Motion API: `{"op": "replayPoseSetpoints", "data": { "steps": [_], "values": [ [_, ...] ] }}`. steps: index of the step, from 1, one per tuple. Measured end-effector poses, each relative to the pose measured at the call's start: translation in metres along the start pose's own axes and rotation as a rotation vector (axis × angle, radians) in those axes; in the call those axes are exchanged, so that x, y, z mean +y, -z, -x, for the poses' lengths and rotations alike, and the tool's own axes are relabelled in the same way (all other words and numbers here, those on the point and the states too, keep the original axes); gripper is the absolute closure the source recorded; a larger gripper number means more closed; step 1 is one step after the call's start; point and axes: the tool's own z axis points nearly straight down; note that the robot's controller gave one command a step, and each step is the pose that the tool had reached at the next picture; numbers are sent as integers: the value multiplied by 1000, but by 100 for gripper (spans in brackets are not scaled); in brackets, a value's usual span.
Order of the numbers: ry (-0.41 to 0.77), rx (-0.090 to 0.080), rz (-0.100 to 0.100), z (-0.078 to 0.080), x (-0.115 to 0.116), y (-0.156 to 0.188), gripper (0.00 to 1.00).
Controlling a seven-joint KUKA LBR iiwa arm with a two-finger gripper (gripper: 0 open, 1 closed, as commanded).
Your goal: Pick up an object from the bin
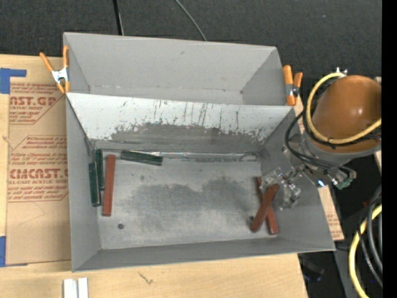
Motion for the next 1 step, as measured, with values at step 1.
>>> {"op": "replayPoseSetpoints", "data": {
  "steps": [1],
  "values": [
    [-4, -2, -2, 4, 7, 68, 100]
  ]
}}
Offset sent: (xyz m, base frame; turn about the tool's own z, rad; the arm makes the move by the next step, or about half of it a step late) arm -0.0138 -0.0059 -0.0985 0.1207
